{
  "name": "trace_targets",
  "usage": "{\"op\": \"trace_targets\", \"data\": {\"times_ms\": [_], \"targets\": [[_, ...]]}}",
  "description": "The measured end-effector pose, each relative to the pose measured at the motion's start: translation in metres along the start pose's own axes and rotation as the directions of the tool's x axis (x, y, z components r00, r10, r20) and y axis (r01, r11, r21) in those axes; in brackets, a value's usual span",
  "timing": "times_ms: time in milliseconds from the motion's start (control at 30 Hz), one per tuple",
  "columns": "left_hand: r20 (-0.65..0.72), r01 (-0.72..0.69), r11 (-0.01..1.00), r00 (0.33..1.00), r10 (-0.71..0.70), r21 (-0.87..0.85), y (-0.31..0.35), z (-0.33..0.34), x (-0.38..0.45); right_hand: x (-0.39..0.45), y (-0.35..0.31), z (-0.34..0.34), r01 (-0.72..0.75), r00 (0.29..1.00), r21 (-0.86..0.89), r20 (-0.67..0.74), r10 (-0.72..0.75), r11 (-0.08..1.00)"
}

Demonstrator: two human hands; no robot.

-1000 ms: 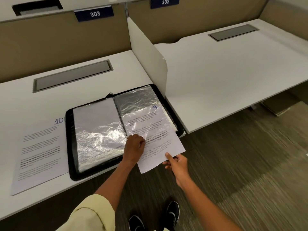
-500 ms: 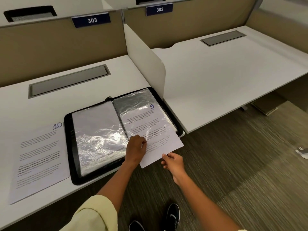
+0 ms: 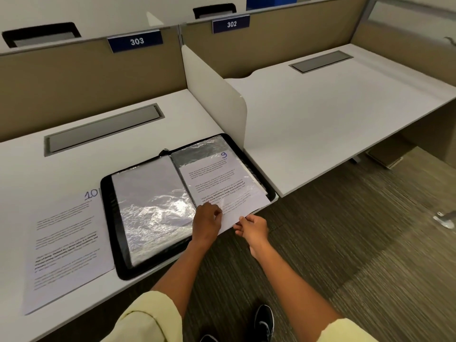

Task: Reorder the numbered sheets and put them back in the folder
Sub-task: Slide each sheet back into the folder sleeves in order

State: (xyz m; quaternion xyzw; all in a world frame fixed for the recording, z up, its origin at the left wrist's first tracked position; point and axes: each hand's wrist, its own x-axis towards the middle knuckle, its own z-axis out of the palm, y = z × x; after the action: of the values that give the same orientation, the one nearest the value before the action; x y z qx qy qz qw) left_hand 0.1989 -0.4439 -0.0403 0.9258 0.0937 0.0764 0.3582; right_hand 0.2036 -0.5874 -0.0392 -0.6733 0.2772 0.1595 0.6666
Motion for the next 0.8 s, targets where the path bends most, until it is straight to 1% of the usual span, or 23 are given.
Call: {"op": "trace_targets", "data": {"times_ms": [133,367,500,600,800], "targets": [[-0.012,-0.007,1.000,1.000,0.007,-0.004,0.000,-0.002,0.000,-0.007,0.003,0.002,0.005,1.000,0.001,-0.017,-0.005,1.000],[-0.032,-0.006,0.996,0.999,0.004,-0.088,-0.005,0.003,0.002,-0.004,-0.004,0.009,-0.002,1.000,-0.010,-0.022,0.002,1.000],[-0.016,0.053,0.990,0.998,-0.055,-0.131,-0.004,0.006,0.001,0.001,-0.013,0.012,0.005,1.000,-0.029,-0.027,-0.006,1.000],[0.015,0.091,0.982,0.996,-0.090,-0.165,-0.003,0.006,0.001,0.006,-0.019,0.015,0.015,1.000,-0.047,-0.005,-0.015,0.999],[0.041,0.141,0.976,0.990,-0.136,-0.164,0.001,0.005,0.001,0.020,-0.030,0.015,0.048,0.998,-0.137,0.036,-0.044,0.989]]}}
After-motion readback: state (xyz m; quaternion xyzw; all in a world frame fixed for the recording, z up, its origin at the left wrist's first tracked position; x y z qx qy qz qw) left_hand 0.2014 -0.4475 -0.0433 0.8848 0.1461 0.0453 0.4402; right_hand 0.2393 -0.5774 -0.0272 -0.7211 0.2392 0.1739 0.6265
